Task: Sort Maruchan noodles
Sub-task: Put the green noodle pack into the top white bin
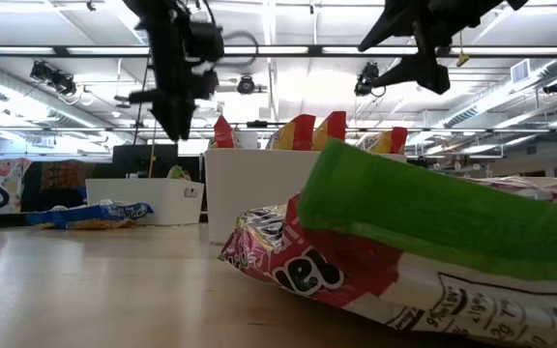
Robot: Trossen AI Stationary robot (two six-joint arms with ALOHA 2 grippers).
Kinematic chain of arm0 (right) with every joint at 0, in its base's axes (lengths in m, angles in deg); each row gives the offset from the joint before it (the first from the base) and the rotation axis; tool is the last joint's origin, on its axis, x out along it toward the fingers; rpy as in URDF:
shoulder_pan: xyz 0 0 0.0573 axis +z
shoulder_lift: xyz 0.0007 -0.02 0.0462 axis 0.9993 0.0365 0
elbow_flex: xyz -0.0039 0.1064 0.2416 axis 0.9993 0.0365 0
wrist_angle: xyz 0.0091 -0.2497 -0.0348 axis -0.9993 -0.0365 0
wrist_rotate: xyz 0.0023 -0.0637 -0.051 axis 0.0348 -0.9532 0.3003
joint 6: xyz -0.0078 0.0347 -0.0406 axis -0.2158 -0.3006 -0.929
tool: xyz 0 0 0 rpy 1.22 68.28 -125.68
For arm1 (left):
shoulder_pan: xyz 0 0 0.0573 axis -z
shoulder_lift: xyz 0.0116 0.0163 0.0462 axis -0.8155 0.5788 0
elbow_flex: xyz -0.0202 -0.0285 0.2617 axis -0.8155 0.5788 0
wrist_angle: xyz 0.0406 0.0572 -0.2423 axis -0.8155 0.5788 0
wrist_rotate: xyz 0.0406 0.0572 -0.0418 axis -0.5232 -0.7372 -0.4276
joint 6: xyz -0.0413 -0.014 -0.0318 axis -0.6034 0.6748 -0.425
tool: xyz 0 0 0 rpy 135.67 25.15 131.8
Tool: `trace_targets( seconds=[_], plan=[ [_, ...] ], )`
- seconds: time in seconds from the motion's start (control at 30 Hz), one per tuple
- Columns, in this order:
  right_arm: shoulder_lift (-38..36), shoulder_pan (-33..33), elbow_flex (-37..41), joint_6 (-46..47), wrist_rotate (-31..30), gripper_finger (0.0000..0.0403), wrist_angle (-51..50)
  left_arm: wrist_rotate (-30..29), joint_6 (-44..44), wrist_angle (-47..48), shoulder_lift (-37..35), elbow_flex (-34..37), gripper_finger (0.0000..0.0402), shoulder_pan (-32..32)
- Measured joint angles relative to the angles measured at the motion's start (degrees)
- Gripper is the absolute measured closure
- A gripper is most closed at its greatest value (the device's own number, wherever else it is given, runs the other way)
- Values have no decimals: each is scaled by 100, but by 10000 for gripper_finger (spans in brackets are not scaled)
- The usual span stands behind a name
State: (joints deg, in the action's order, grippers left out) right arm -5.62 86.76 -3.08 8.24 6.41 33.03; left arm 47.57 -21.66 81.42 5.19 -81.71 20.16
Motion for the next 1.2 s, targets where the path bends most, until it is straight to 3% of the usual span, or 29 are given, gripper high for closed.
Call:
trace_targets(
  seconds=[0.17,0.53,0.77,0.9,1.2],
  plan=[
    [-275,-68,0,-456,-163,139,-256,317,-1974,537,-590,-2,246,871],
    [-559,-280,0,-1125,52,140,-795,1629,-10084,2107,-805,-7,248,3472],
    [-589,-164,0,-1183,72,140,-966,1696,-14245,2169,-606,-7,213,5203],
    [-595,-120,0,-1289,35,140,-959,1738,-15647,2428,-258,-5,181,5826],
    [-595,-118,0,-1493,74,140,-930,1943,-16855,2493,737,-2,155,6334]
  ],
)
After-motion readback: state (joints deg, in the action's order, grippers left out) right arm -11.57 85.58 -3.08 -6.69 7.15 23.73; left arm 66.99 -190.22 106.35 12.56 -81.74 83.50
